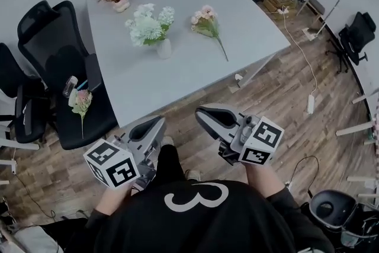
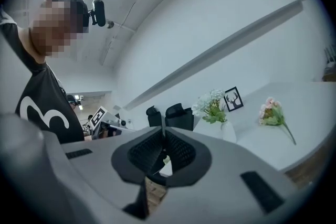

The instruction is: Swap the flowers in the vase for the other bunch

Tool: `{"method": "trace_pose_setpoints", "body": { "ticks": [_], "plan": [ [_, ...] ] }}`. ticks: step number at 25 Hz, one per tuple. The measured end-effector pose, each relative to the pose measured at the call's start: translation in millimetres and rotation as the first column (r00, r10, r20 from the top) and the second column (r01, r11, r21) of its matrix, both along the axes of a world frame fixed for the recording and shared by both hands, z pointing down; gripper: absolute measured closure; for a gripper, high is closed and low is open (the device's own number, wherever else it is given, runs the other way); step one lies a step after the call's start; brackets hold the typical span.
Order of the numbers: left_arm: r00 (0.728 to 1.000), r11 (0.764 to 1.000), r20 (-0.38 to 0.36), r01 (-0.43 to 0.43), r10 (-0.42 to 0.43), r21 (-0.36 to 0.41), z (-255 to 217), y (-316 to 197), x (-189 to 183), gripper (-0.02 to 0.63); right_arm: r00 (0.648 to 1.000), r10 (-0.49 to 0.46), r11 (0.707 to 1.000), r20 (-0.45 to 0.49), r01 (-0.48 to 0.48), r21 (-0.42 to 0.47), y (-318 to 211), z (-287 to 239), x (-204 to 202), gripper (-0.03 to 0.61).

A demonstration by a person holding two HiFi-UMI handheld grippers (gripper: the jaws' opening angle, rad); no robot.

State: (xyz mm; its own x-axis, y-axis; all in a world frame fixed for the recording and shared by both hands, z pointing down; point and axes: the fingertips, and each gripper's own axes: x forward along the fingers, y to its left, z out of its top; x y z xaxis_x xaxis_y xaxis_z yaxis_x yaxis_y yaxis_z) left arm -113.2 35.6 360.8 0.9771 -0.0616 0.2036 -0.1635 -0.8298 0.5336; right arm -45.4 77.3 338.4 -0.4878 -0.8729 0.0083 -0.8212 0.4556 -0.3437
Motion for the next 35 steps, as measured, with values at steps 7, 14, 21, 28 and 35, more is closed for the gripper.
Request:
{"method": "trace_pose_setpoints", "body": {
  "ticks": [7, 14, 21, 28, 35],
  "plan": [
    [1.000, 1.000, -0.021, 0.007, -0.008, -0.019, -7, -97, 17, 0.601, 0.999, 0.006, 1.000, -0.046, -0.006, -0.005, -99, -2, 16, 0.565],
    [1.000, 1.000, -0.022, -0.014, 0.014, 0.011, -20, -168, 29, 0.601, 0.998, 0.015, 1.000, -0.064, -0.014, 0.019, -165, -14, 27, 0.563],
    [0.998, 0.998, -0.035, -0.053, 0.054, 0.016, -24, -206, 46, 0.601, 0.994, 0.053, 0.998, -0.096, -0.049, 0.049, -188, -18, 39, 0.470],
    [0.998, 0.998, -0.030, -0.058, 0.058, 0.010, -24, -228, 45, 0.602, 0.978, 0.150, 0.988, -0.146, -0.142, 0.065, -212, -5, 56, 0.249],
    [0.999, 0.999, -0.017, -0.038, 0.038, 0.003, -18, -244, 36, 0.601, 0.927, 0.199, 0.980, -0.317, -0.191, 0.054, -241, 18, 64, 0.161]
  ]
}}
